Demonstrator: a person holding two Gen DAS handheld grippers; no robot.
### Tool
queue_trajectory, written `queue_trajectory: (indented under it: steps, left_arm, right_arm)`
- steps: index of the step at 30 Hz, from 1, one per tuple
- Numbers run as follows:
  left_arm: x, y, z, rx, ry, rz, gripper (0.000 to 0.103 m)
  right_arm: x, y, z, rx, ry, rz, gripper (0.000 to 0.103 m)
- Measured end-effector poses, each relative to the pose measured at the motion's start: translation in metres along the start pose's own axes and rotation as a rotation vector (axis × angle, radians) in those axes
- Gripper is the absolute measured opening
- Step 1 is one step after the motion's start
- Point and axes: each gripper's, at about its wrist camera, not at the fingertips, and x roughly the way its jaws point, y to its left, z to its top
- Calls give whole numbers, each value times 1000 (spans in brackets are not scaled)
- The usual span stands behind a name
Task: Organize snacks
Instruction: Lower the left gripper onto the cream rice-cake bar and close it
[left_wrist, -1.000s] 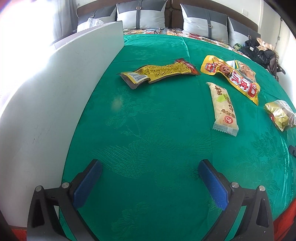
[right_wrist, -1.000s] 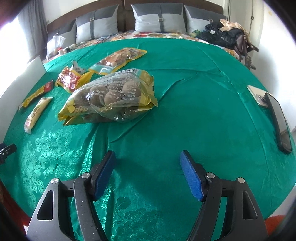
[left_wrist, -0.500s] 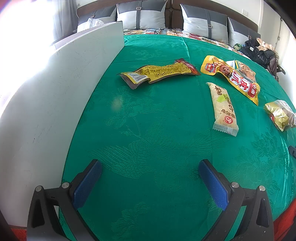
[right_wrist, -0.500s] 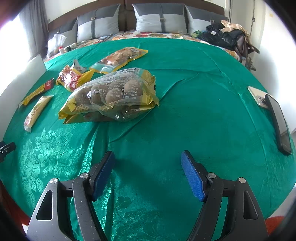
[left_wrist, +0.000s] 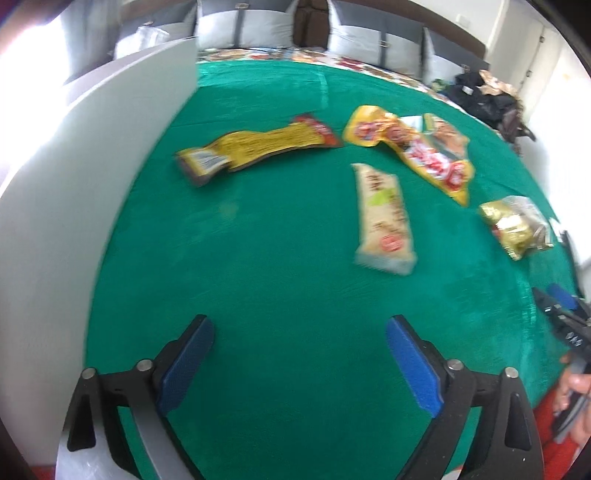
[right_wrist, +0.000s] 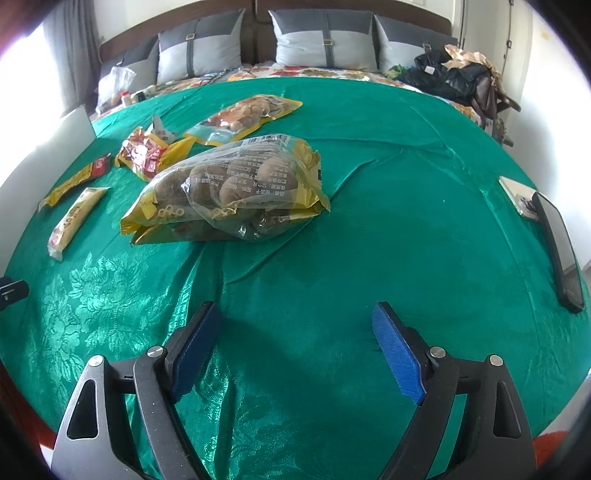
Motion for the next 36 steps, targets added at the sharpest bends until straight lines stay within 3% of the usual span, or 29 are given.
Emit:
queue_trajectory:
  steps: [5,11,12,14,15,17,22,26,27,28,31,33,36]
  left_arm:
    - [14,-33,39,73,9,10,85]
    - [46,-57,68,75,55,78,76]
    - [47,-60,68,96,51,90,67]
    - [44,-68,66,147,24,76,36]
    - [43,-70,64,162,29,80,25]
    - [38,-66,60,162,36,70,24]
    - [14,-31,33,100,40,62,23]
    - [-3,-5,13,36,20,106,24]
    - [-3,0,11,19,14,122,29]
    - [-2,5,10,2,15,126,42]
    - [0,16,8,-35,-13,120,66]
    - [4,16,7,-14,-28,156,69]
    - [6,22,7,-11,-42,163,81]
  right_arm:
    - [1,1,0,-3,3,3,90]
    - [1,1,0,-8,3,7,90]
    - [1,1,0,-8,3,6,90]
    - [1,1,-1,-9,4,7,90]
    - [0,1,-1,-10,4,8,90]
    - [0,1,-2,-11,3,9,90]
    - [-1,1,-3,-11,-3,8,90]
    - [0,3,-3,-9,-14,3,92]
    - [1,4,-3,-8,-17,0,93]
    - [1,4,-4,-6,-22,-2,94]
    - [1,5,-6,-4,-41,-5,94]
    - [0,5,-7,-8,-52,-3,94]
    - [-1,4,-10,-13,-67,0,94]
